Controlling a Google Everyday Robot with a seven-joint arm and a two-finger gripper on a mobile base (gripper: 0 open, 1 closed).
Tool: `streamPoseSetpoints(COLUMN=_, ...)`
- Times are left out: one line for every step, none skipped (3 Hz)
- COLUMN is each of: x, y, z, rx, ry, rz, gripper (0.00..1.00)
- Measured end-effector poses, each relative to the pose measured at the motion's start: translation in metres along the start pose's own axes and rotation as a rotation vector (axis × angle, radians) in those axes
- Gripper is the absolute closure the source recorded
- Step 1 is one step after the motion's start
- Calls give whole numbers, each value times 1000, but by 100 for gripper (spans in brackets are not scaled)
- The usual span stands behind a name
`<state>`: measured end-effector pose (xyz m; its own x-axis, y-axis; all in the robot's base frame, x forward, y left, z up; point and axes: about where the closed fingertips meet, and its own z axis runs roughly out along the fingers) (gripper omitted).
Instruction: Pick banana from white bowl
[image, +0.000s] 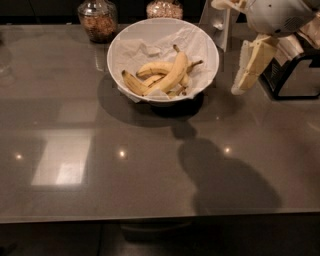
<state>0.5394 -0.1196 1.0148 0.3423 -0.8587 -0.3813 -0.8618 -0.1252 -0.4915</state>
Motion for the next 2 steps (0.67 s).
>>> streamPoseSetpoints(x=-12, y=-15, z=27, rx=-9, ry=102, rz=-280, gripper=0)
streamPoseSetpoints(x=-27, y=-30, z=60, rx=-63, ry=164, rz=-543, gripper=0)
